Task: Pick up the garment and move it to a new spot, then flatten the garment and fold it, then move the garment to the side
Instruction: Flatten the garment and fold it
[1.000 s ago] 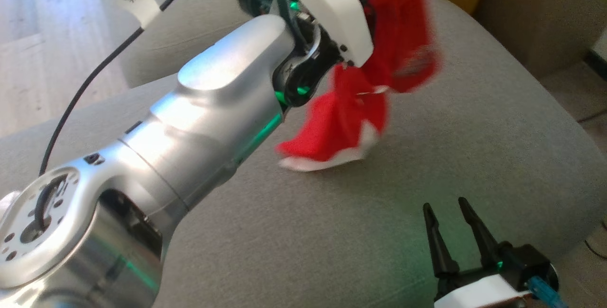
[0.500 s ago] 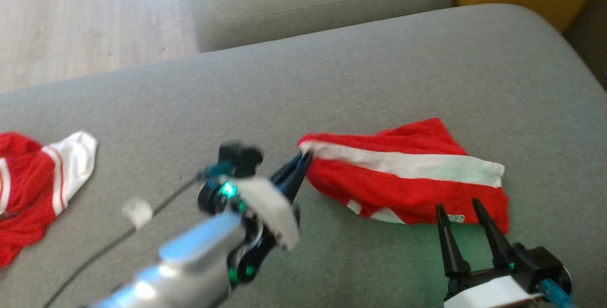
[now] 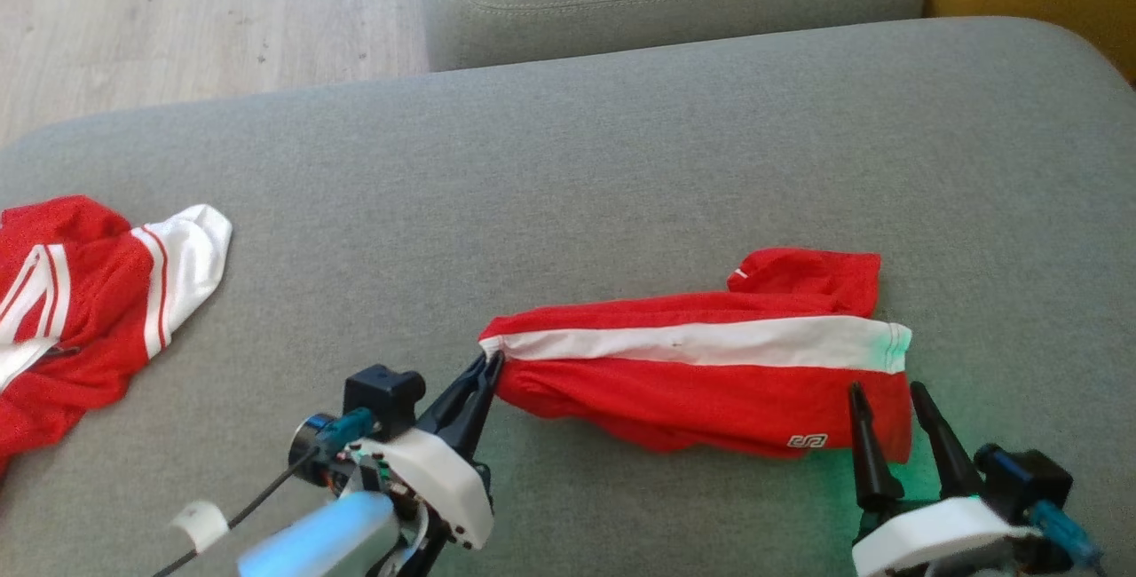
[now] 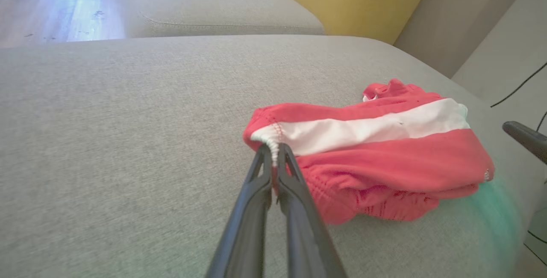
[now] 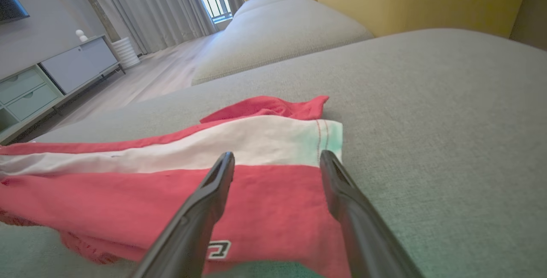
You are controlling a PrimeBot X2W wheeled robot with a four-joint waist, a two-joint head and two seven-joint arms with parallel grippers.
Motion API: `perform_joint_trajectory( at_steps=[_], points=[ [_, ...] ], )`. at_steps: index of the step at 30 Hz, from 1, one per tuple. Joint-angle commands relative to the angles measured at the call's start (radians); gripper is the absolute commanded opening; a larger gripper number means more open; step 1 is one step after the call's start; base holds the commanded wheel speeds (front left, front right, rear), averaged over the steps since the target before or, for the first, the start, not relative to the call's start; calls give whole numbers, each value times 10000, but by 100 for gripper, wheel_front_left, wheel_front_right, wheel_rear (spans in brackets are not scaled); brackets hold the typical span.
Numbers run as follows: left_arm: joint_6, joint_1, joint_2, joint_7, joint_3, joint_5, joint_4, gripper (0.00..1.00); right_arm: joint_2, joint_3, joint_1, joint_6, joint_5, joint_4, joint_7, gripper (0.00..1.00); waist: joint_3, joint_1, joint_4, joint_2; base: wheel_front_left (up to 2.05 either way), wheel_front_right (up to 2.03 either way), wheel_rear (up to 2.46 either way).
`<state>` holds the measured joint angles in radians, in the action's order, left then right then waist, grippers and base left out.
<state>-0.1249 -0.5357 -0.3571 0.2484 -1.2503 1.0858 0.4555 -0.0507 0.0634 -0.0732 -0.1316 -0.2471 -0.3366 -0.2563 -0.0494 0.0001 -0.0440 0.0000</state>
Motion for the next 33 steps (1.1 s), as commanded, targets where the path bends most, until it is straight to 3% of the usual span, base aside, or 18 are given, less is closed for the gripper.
perform_joint_trajectory(
  at_steps=[1, 10, 21, 22, 23, 24, 25, 33],
  points=[
    [-144, -94, -371, 129, 776, -244, -362, 0, -396, 384, 771, 9, -462, -421, -55, 100, 0, -1, 78, 0, 0, 0, 0],
    [-354, 118, -590, 132, 1323, -858, -338, 0, -1062, 808, 1954, 9, -1931, -1749, 15, 100, -135, -1, 220, 0, 0, 0, 0],
    [-260, 45, -476, 133, 1632, -1198, -196, 0, -1927, 2651, 2898, 9, -3739, -2476, 342, 100, -391, -1, 455, 0, 0, 0, 0],
    [-240, 41, -454, 133, 1643, -1199, -172, 0, -1961, 2760, 2928, 9, -3856, -2519, 320, 80, -396, -1, 479, 0, 0, 0, 0],
    [-217, 38, -433, 133, 1652, -1198, -147, 0, -1970, 2851, 2942, 9, -4004, -2562, 307, 49, -395, -1, 500, 0, 0, 0, 0],
    [-196, 39, -419, 133, 1657, -1198, -118, 0, -1994, 2976, 2956, 9, -4125, -2568, 290, 28, -387, -1, 513, 0, 0, 0, 0],
    [-174, 36, -408, 133, 1659, -1202, -85, 0, -2039, 3070, 2967, 9, -4215, -2581, 261, 0, -372, -1, 522, 0, 0, 0, 0],
    [44, -158, -343, 133, 1931, -1090, -182, 0, -2526, 3179, 3046, 9, -4526, -1947, -5, 0, -32, -1, 427, 0, 0, 0, 0]
  ],
)
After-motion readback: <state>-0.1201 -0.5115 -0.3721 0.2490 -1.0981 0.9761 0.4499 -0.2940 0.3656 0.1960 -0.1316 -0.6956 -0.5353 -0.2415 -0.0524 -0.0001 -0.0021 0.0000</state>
